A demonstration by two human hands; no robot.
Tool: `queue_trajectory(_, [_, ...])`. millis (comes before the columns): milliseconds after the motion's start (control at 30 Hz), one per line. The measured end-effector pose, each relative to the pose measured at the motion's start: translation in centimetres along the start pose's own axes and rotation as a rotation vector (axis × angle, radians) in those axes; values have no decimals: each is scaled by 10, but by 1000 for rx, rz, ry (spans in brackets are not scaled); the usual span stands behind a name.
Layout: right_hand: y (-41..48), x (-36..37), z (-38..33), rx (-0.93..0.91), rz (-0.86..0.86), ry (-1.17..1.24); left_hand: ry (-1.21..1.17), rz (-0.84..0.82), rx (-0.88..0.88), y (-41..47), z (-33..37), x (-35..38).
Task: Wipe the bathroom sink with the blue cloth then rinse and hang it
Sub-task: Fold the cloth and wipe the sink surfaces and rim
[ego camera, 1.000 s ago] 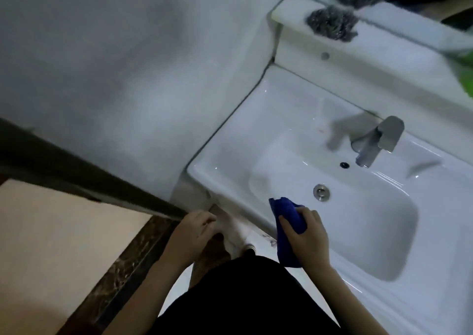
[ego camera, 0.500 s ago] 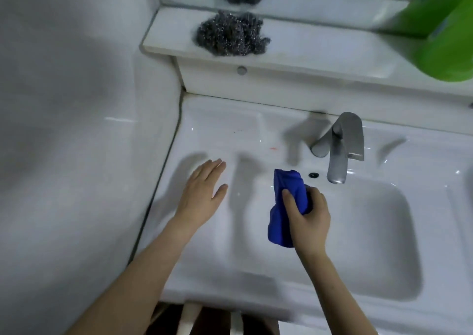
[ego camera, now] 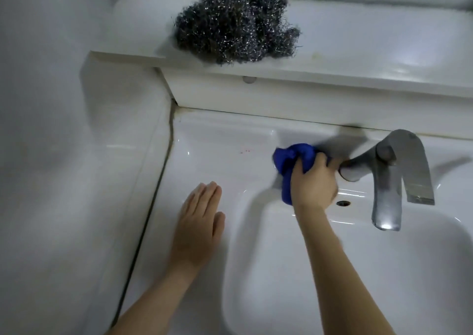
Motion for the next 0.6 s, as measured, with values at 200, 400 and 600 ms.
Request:
queue_trajectory(200, [-11,-10,14,-317,-34,-135,14,-9,-16,1,0,0])
queue_trajectory(400, [10,-8,3,19,19,-149,7,16,-16,1,-2,3])
queue_trajectory(600, [-28,-2,6,-223,-123,59,25,13,-22,1,-1,1])
Point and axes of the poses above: each hand's wrist, its own y-axis towards the middle knuckle, its own x-axis out of the palm, z = x × y, the point moved 5 cm from there along y, towards the middle knuckle, and after that the axes turned 8 degrees about -y, right-handed, at the moved point
